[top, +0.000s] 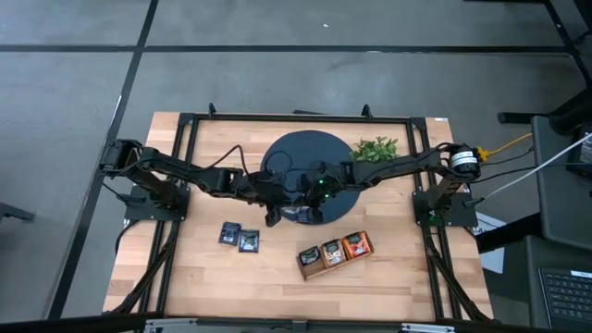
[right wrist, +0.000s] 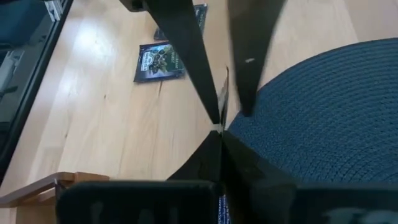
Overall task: Pick & Place Tea
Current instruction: Put the purple tea bag into the left section of the wooden organizer
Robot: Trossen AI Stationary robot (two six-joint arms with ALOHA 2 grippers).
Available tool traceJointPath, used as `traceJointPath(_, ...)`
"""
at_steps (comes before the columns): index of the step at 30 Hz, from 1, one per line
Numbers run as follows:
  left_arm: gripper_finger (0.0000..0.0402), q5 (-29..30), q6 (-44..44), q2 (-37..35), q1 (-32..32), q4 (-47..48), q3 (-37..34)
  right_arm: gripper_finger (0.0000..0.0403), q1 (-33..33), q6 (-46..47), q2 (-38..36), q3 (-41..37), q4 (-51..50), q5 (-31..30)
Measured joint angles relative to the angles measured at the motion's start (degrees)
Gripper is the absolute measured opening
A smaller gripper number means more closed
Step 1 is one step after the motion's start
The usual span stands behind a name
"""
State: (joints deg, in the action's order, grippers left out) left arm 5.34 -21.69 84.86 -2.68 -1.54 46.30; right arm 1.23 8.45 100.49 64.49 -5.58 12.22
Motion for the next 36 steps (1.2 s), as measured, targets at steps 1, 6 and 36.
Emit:
traceJointPath(1,0.0061,-0.73,0.00,0.00,0.00,0.00,0.00,0.0010,0.00,0.35,0.00,0.00,0.04,0.02)
traceJointPath(6,0.0007,-1.49,-0.96,0.00,-1.14,-0.14,0.03,0.0012,0.04,0.91,-0.02,0.00,0.07,3.01)
traceJointPath(36,0.0001,14.70,-16.72,-0.03,-21.69,-17.24,0.04,0.0086,-8.34,8.29,-23.65,0.00,-31.11,-13.90)
